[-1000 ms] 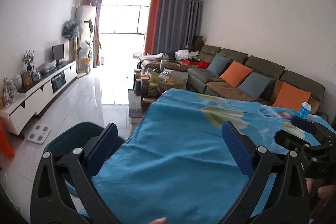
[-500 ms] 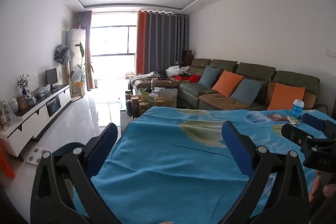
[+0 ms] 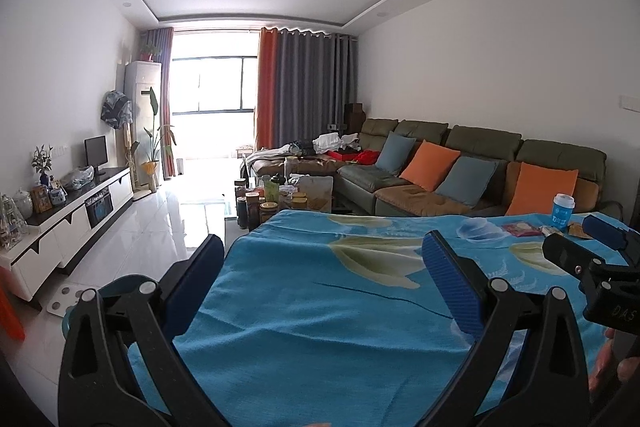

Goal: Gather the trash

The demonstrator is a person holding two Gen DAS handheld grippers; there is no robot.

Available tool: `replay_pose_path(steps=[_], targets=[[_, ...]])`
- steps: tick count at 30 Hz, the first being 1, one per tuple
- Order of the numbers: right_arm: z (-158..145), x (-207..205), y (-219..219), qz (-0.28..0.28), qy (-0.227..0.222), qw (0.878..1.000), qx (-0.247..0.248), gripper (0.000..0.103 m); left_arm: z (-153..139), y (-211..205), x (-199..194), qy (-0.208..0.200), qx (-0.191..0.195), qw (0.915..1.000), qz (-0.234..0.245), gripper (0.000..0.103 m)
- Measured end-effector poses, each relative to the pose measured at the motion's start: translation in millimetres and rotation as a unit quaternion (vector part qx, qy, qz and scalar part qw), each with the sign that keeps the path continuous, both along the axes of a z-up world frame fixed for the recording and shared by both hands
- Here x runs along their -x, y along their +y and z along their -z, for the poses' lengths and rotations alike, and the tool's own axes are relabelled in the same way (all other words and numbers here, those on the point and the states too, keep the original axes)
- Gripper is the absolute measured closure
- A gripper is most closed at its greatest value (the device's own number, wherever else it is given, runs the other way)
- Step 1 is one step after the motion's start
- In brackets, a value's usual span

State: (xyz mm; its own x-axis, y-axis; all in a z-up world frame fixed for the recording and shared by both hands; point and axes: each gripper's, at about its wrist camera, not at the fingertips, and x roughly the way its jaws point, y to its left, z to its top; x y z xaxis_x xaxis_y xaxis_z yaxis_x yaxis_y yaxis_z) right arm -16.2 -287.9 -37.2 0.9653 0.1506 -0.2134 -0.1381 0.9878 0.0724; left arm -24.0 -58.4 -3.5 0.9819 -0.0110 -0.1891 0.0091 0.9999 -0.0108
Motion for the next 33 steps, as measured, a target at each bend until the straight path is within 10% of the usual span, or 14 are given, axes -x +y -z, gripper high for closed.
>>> replay_pose_path(steps=[33], targets=[[-4.9,5.2,-4.0,0.009,-0.004,1.0,-0.004,0.007,-6.4,-2.1,2.8,-0.013,-0.002,0.9999,-0.009,0.006]])
